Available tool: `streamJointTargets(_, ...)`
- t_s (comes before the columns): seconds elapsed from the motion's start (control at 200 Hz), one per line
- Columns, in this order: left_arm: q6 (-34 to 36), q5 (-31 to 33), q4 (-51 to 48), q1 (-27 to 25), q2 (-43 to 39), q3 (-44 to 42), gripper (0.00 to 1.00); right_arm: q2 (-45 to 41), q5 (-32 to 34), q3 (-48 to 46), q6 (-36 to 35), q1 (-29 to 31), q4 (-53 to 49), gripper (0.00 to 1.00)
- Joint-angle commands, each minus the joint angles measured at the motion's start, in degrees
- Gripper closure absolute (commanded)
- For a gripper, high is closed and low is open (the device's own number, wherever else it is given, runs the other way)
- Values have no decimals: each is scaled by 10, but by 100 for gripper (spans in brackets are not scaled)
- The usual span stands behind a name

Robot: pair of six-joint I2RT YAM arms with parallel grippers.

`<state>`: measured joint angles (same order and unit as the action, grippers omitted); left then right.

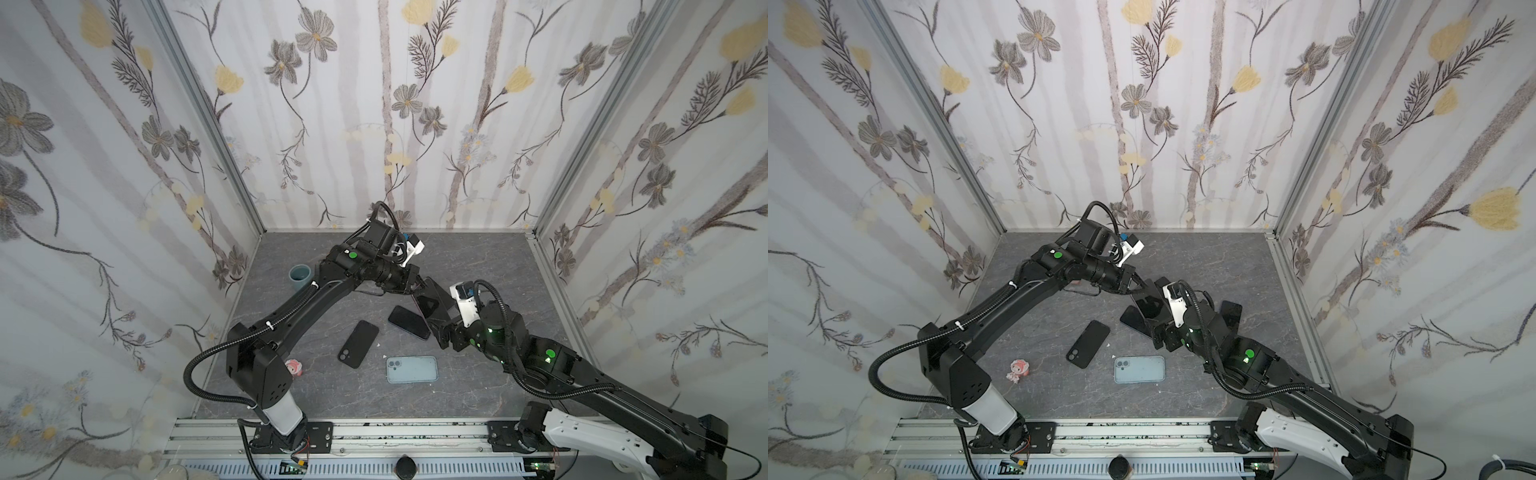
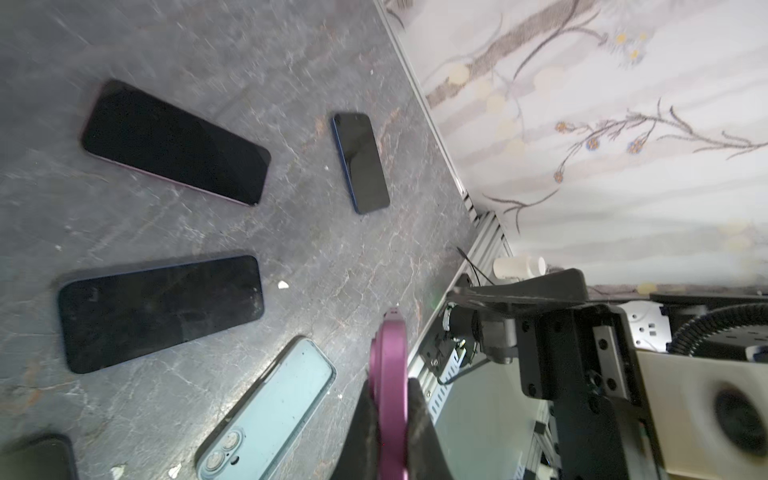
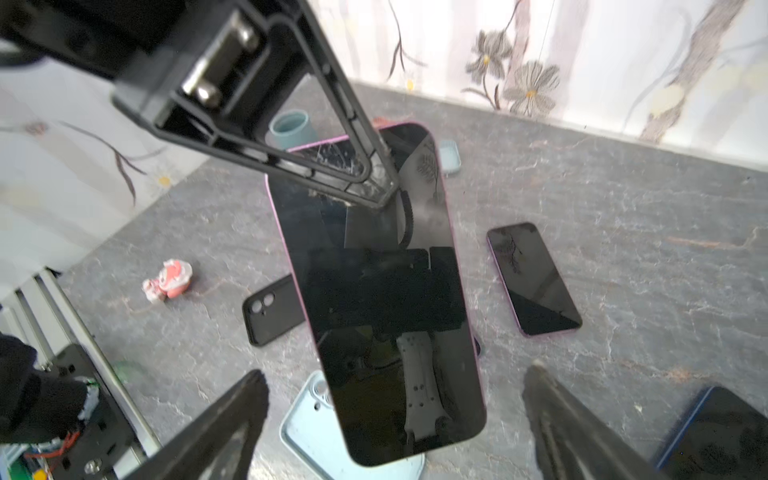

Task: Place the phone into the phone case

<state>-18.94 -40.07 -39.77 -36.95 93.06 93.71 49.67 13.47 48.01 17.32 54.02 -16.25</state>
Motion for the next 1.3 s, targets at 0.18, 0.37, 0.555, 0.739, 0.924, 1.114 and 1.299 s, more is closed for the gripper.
streamJointTargets(0.18,-92,92,268,40,-142,-97,100,-37,50,78,14,-6,105,0)
streamJointTargets(0.37,-143,170,496,53,-281,-249,100,-22,7,136,33,-47,122,0)
streamJointTargets(0.555,-134,190,547,59,-336,-269,100,2,-164,148,101,-125,190,20)
streamJointTargets(0.739,-166,165,625,61,-359,-288,100,45,-304,142,141,-141,284,39)
streamJointTargets(0.924,-178,93,671,62,-366,-282,100,76,-367,148,166,-142,335,38)
streamJointTargets(1.114,-195,36,691,62,-359,-269,100,87,-408,168,151,-143,337,42)
streamJointTargets(1.299,-216,1,706,62,-347,-267,100,97,-495,164,191,-143,404,49)
